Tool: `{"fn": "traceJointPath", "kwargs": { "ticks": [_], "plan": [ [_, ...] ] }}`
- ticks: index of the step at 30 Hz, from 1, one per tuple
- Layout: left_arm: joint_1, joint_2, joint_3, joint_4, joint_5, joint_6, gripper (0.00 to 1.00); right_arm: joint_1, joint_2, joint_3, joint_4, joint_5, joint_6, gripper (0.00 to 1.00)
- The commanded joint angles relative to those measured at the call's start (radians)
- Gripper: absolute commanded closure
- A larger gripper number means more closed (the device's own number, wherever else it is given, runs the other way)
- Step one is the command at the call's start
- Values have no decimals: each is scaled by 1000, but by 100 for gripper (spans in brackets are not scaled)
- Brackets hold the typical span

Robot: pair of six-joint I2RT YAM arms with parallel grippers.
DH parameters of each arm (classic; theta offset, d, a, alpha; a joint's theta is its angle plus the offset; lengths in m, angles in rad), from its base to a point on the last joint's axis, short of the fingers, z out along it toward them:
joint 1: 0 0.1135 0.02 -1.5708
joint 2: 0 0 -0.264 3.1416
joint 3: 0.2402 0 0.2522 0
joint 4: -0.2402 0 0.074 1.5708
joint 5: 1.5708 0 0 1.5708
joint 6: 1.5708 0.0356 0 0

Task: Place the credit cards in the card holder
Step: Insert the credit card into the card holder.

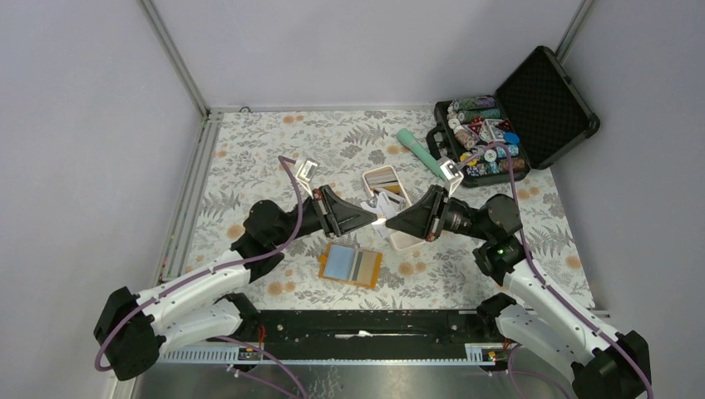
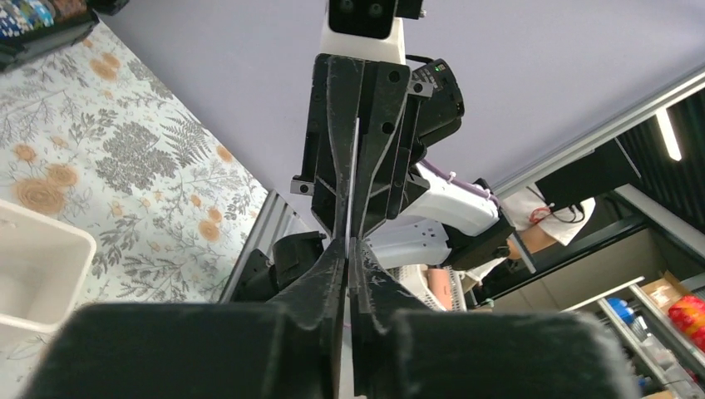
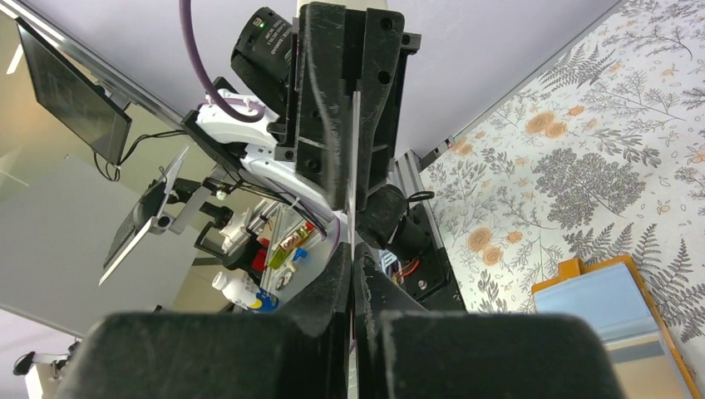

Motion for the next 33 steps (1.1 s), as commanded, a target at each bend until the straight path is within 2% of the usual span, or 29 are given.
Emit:
{"fn": "traceJointPath", "kwargs": {
  "ticks": [1,3,8,12,14,19,26,33],
  "plan": [
    [-5,13,58,63,18,3,100,-3,-2,21,1,-50,-31,100],
    [-5,12,54,57,14,8,100,-3,-11,32,-33,-64,-56,99],
    [-3,-10,63,-36,15,75,100,-4,-55,74,-234,1,-163,57],
    [8,-25,93,-168,65,160,100,-3,-51,125,-358,31,-214,45],
    [13,-25,109,-234,107,202,100,-3,-35,136,-365,10,-212,44],
    [14,-37,117,-346,185,279,100,-3,2,136,-239,-110,-117,45],
    [15,-52,113,-383,227,312,100,-3,28,77,-75,-212,27,61],
    [16,-39,100,-304,259,277,100,-3,41,32,-28,-218,65,73]
  ]
}}
